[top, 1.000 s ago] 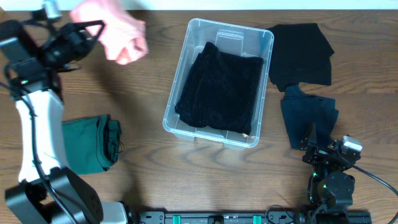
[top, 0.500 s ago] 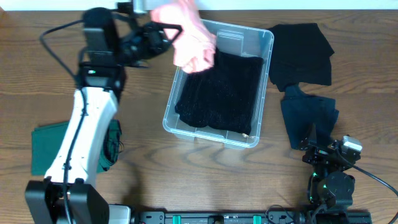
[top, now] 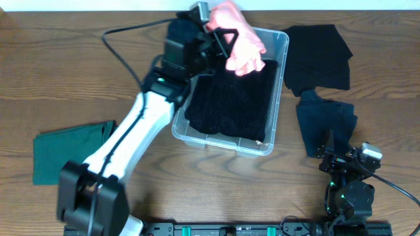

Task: Pack container
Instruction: 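Lift the pink garment and carry it right over the container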

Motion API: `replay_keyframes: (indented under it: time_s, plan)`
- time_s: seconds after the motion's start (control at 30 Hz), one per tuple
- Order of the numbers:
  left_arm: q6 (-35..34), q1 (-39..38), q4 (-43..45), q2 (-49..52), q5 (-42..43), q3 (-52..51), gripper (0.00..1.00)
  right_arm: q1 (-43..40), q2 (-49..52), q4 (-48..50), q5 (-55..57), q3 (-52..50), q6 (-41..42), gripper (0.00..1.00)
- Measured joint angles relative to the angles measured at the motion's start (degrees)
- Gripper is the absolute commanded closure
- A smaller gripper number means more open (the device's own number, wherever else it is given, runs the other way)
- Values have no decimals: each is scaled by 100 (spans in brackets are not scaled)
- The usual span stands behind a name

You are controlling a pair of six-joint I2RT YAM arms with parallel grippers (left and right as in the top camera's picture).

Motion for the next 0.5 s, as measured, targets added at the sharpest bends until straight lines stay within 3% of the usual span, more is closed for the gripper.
replay_keyframes:
  time_s: [0.23,0.5]
  plan:
    - [-901,-203,1368,1016,-455,-2,94,0,0,0,0,0,0,1]
    - [-2068,-243,2013,1731,-702,-11,94,0,0,0,2,0,0,1]
